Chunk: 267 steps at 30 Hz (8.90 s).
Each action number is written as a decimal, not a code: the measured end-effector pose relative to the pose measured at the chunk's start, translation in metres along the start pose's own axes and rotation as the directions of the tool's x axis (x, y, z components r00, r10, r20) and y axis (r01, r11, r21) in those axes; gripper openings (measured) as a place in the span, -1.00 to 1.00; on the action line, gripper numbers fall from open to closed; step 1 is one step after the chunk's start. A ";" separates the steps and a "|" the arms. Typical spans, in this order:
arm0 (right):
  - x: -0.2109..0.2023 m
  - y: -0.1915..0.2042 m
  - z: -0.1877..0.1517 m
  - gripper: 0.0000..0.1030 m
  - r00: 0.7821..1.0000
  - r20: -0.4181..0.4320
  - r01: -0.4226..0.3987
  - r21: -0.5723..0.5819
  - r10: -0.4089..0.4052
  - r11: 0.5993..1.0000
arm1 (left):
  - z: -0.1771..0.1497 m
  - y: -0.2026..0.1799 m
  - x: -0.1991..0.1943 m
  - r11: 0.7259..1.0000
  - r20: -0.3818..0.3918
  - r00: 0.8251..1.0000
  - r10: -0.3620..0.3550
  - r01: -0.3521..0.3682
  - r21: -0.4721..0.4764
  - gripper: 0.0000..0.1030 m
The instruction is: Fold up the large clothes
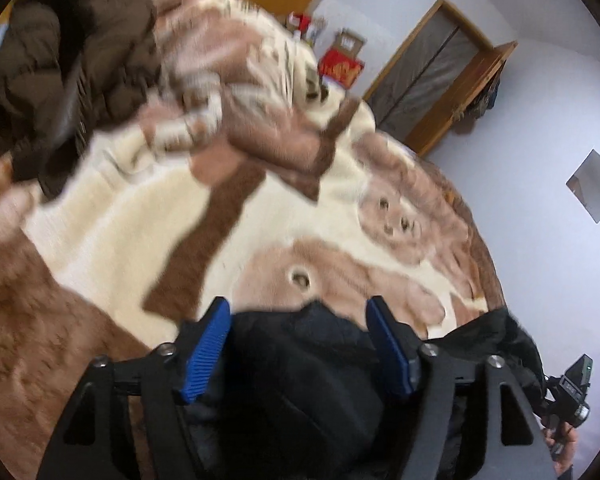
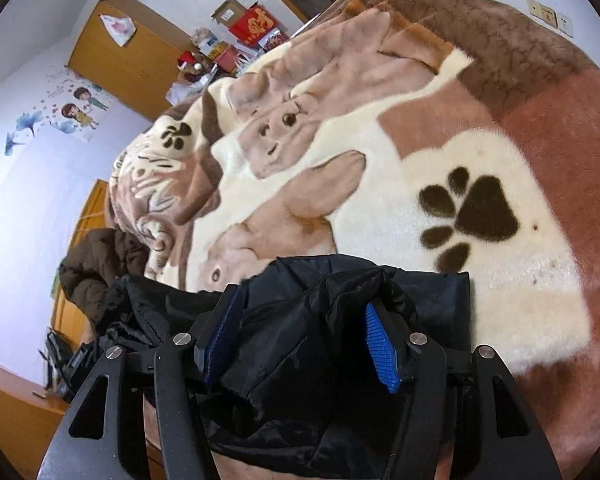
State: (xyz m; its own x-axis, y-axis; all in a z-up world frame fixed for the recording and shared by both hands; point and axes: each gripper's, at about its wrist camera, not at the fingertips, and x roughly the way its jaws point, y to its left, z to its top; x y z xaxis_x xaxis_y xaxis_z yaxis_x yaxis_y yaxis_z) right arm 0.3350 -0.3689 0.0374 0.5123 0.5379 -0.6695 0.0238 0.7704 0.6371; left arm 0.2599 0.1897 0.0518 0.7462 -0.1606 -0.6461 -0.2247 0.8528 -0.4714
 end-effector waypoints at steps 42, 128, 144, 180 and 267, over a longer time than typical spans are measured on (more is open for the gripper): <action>0.140 -0.006 -0.042 0.38 0.887 0.153 0.459 -0.375 -0.435 0.805 | -0.067 -0.018 0.141 0.907 -0.046 0.965 0.260 -0.227 0.355 0.55; 0.133 -0.016 -0.045 0.24 0.868 0.219 0.497 -0.363 -0.447 0.788 | -0.073 -0.026 0.129 0.903 -0.017 0.973 0.228 -0.205 0.377 0.47; 0.112 -0.027 -0.093 0.24 0.868 0.245 0.496 -0.385 -0.432 0.778 | -0.100 0.053 0.097 0.958 -0.036 0.980 0.196 -0.184 0.219 0.62; 0.160 -0.030 -0.043 0.10 0.885 0.211 0.464 -0.357 -0.414 0.811 | -0.068 0.022 0.159 0.931 -0.040 0.977 0.209 -0.187 0.313 0.48; 0.074 -0.082 -0.088 0.47 0.936 0.062 0.350 -0.233 -0.346 0.907 | -0.101 0.058 0.092 0.958 -0.109 0.974 0.198 -0.169 0.232 0.68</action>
State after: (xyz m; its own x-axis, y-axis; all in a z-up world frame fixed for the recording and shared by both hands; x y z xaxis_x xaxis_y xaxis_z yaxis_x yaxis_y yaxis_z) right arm 0.2956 -0.3623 -0.0982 0.5245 0.2162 -0.8235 0.0006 0.9671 0.2543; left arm 0.2523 0.1738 -0.0954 0.6140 -0.0417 -0.7882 -0.1957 0.9594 -0.2033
